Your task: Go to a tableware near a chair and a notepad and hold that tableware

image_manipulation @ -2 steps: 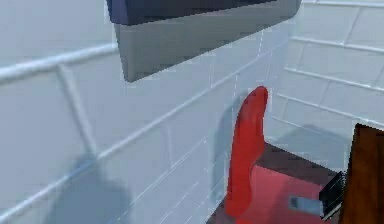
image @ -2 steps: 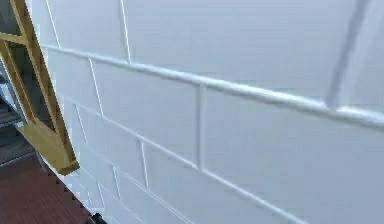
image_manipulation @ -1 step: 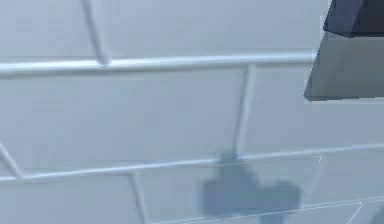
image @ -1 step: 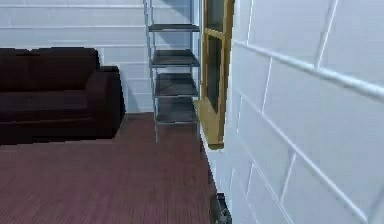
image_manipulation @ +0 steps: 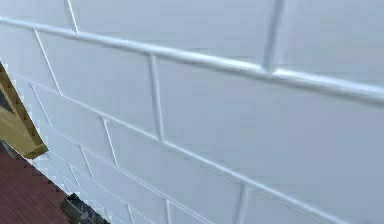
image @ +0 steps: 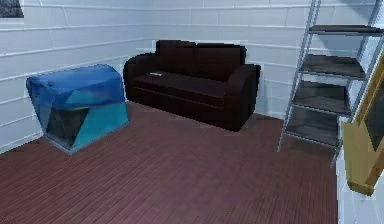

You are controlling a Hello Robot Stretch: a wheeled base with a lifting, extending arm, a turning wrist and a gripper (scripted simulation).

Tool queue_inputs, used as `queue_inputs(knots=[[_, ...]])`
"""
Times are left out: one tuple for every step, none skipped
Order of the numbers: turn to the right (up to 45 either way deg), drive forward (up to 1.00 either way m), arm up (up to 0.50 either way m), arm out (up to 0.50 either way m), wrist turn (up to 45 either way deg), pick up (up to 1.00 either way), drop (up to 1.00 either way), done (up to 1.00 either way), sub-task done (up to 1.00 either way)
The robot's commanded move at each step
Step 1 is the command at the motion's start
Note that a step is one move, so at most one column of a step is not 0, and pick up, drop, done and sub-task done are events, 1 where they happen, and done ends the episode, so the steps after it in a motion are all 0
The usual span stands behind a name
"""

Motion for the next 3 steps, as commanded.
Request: queue_inputs(knots=[[0.0, 0.05, 0.0, 0.0, 0.0, 0.0, 0.0, 0.0, 0.0], [45.0, 0.0, 0.0, 0.0, 0.0, 0.0, 0.0, 0.0, 0.0], [45.0, 0.0, 0.0, 0.0, 0.0, 0.0, 0.0, 0.0, 0.0]])
